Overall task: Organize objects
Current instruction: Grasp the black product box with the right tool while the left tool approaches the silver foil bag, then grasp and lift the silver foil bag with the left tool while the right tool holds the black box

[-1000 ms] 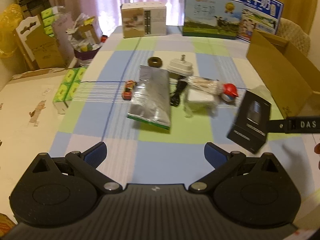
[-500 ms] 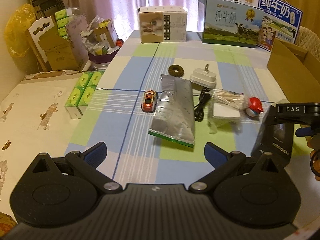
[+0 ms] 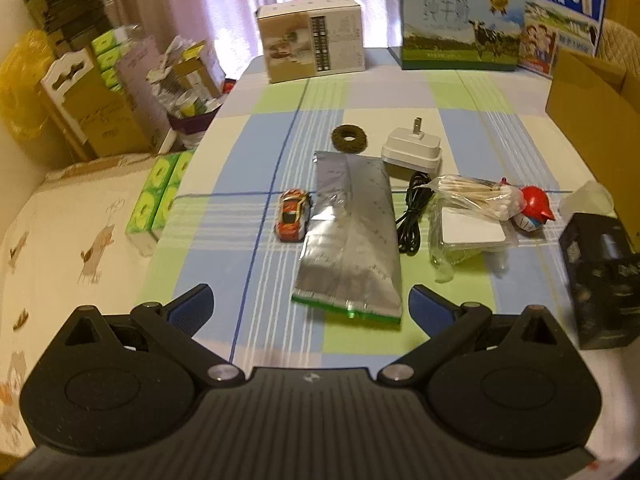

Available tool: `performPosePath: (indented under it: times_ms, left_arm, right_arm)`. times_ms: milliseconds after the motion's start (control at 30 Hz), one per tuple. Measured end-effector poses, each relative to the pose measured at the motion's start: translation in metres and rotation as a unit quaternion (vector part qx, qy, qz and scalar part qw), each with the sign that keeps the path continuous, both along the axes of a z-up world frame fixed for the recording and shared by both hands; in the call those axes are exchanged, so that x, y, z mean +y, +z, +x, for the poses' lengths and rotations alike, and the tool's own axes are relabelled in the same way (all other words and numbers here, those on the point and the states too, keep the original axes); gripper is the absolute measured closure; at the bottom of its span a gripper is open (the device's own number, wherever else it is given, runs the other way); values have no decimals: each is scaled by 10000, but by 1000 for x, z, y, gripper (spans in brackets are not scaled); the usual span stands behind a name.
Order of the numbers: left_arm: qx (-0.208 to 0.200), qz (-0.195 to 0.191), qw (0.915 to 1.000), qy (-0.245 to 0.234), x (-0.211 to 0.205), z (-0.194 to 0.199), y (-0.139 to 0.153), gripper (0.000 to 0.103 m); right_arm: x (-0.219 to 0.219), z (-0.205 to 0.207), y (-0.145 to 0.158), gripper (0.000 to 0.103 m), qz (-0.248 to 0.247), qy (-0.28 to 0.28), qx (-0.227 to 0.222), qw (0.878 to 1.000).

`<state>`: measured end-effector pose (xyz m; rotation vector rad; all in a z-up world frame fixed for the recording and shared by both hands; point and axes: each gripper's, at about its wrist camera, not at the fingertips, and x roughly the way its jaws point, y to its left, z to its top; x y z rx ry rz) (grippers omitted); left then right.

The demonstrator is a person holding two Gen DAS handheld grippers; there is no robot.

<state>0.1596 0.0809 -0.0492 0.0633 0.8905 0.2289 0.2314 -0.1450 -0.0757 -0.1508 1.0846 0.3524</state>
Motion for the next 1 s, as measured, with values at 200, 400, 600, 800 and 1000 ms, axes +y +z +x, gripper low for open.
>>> performPosePath:
  times_ms: [200, 400, 600, 800, 1000]
  left_arm:
    - [38, 234, 9994, -267, -7, 39, -17, 0]
    - [285, 537, 9960, -657, -19, 75, -40, 1]
    - [434, 780, 9925, -836, -25, 86, -56, 14]
    - [466, 685, 9929, -852, -22, 71, -59, 32]
    - [484, 374, 9955, -725, -20, 27, -53, 42]
  right_arm:
    - [-24, -8, 2, 22, -88, 143, -48, 9998]
    - [-41, -8, 3, 22, -24, 133, -8, 9999]
    - [-50, -7, 4, 22, 35, 155, -20, 9999]
    - [-54, -8, 4, 22, 58, 287, -39, 9996]
    - [-60, -15, 5, 22, 53, 458, -9, 9989]
